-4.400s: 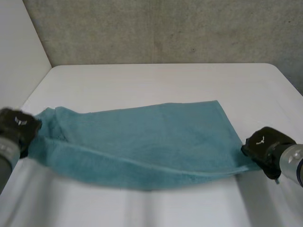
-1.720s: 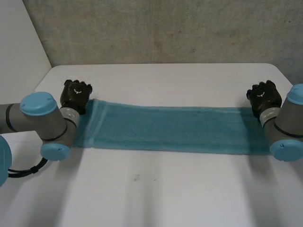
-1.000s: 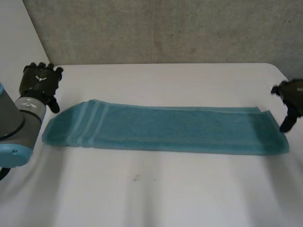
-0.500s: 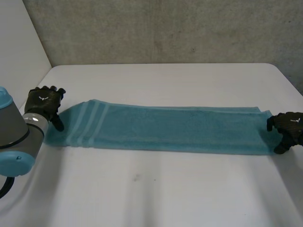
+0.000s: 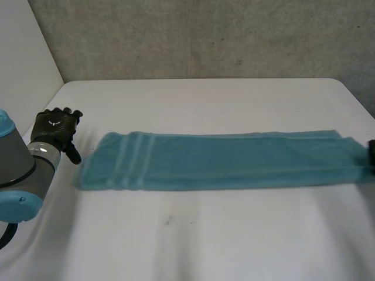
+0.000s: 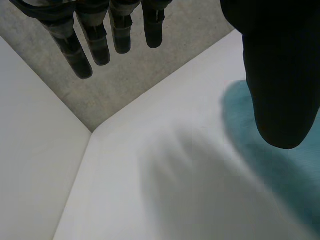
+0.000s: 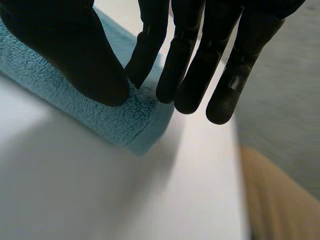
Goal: Fold the laundry
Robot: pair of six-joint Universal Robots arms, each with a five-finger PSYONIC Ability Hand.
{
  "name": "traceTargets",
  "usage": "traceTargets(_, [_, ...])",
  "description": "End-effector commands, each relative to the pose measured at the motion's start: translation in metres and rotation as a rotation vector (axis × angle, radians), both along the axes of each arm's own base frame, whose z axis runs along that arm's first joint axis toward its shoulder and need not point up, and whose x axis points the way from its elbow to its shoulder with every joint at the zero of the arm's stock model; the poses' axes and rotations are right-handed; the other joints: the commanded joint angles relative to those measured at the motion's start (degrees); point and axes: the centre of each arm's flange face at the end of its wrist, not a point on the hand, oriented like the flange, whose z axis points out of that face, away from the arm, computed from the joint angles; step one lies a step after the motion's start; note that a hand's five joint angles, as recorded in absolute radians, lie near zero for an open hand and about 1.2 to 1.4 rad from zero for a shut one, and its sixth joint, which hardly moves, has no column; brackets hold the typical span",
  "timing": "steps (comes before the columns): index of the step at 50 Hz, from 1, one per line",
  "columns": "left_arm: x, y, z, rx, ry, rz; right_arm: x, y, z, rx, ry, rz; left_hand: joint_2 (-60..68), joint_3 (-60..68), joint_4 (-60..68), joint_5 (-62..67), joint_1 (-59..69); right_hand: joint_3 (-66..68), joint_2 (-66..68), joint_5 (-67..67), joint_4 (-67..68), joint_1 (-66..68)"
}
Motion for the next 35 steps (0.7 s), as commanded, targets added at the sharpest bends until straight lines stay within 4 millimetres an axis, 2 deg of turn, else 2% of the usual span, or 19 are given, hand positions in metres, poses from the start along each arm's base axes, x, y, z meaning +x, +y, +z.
traceTargets(1, [0.0,0.002,0.004,-0.008,0.002,-0.001,-0.068,-0.03,0.029,-0.09,0.246,-0.265,-1.8,-2.5,-1.8,-2.8,-1.3,12.3,12.4,15.1,11.7,24.7])
traceTargets(6, [0.0,0.002,0.004,-0.008,0.002,-0.001,-0.065,-0.038,0.045,-0.135,0.296,-0.254,-1.8,-2.5,-1.8,-2.8,-1.3,12.3,12.4,15.1,11.7,24.7])
traceTargets(10, [0.0,0.002,0.004,-0.008,0.002,0.0,-0.001,-0.042,0.075,-0.255,0.191,-0.124,-1.8,-2.5,-1.8,-2.8,-1.3,12.3,12.4,15.1,11.7,24.7])
traceTargets(11, [0.0,0.002,0.004,-0.008,0.002,0.0,-0.001,-0.042,0.075,-0.255,0.19,-0.124,-1.8,-2.5,-1.8,-2.8,-1.3,12.3,12.4,15.1,11.7,24.7])
traceTargets(13, [0.0,0.001,0.004,-0.011,0.002,0.002,0.061,-0.03,0.097,-0.329,0.109,0.021,-1.8,-2.5,-1.8,-2.8,-1.3,12.3,12.4,15.1,11.7,24.7])
traceTargets(14, [0.0,0.001,0.004,-0.011,0.002,0.002,0.061,-0.03,0.097,-0.329,0.109,0.022,-1.8,-2.5,-1.8,-2.8,-1.3,12.3,12.4,15.1,11.7,24.7])
traceTargets(16, [0.0,0.001,0.004,-0.011,0.002,0.002,0.126,-0.008,0.111,-0.381,0.049,0.204,-1.8,-2.5,-1.8,-2.8,-1.3,12.3,12.4,15.1,11.7,24.7])
traceTargets(17, [0.0,0.001,0.004,-0.011,0.002,0.002,0.127,-0.007,0.111,-0.382,0.049,0.205,-1.8,-2.5,-1.8,-2.8,-1.3,12.3,12.4,15.1,11.7,24.7])
traceTargets(19, [0.0,0.001,0.004,-0.01,0.002,0.002,0.194,0.029,0.119,-0.418,0.002,0.413,-1.8,-2.5,-1.8,-2.8,-1.3,12.3,12.4,15.1,11.7,24.7])
traceTargets(20, [0.0,0.001,0.004,-0.01,0.002,0.002,0.195,0.029,0.119,-0.418,0.002,0.414,-1.8,-2.5,-1.8,-2.8,-1.3,12.3,12.4,15.1,11.7,24.7])
traceTargets(21, [0.0,0.001,0.004,-0.011,0.002,0.002,0.224,0.049,0.121,-0.429,-0.021,0.513,-1.8,-2.5,-1.8,-2.8,-1.3,12.3,12.4,15.1,11.7,24.7])
traceTargets(23, [0.0,0.002,0.004,-0.008,0.002,0.0,0.252,0.072,0.123,-0.442,-0.043,0.606,-1.8,-2.5,-1.8,-2.8,-1.3,12.3,12.4,15.1,11.7,24.7])
traceTargets(24, [-0.001,0.002,0.004,-0.008,0.002,-0.001,0.278,0.096,0.119,-0.441,-0.063,0.695,-1.8,-2.5,-1.8,-2.8,-1.3,12.3,12.4,15.1,11.7,24.7])
traceTargets(25, [-0.001,0.002,0.004,-0.008,0.002,-0.001,0.279,0.096,0.119,-0.441,-0.063,0.696,-1.8,-2.5,-1.8,-2.8,-1.3,12.3,12.4,15.1,11.7,24.7])
traceTargets(27, [-0.001,0.002,0.004,-0.01,0.002,0.0,0.324,0.136,0.093,-0.396,-0.086,0.849,-1.8,-2.5,-1.8,-2.8,-1.3,12.3,12.4,15.1,11.7,24.7])
traceTargets(30, [-0.002,0.005,0.002,-0.002,0.001,-0.004,0.342,0.153,0.081,-0.375,-0.093,0.907,-1.8,-2.5,-1.8,-2.8,-1.3,12.3,12.4,15.1,11.7,24.7])
traceTargets(32, [-0.003,0.007,0.002,0.0,0.001,-0.009,0.365,0.178,0.05,-0.317,-0.087,0.979,-1.8,-2.5,-1.8,-2.8,-1.3,12.3,12.4,15.1,11.7,24.7])
traceTargets(33, [-0.003,0.007,0.002,0.0,0.001,-0.009,0.366,0.179,0.05,-0.316,-0.087,0.979,-1.8,-2.5,-1.8,-2.8,-1.3,12.3,12.4,15.1,11.7,24.7])
traceTargets(35, [-0.003,0.008,0.004,-0.003,0.001,-0.011,0.375,0.19,0.014,-0.239,-0.061,1.01,-1.8,-2.5,-1.8,-2.8,-1.3,12.3,12.4,15.1,11.7,24.7])
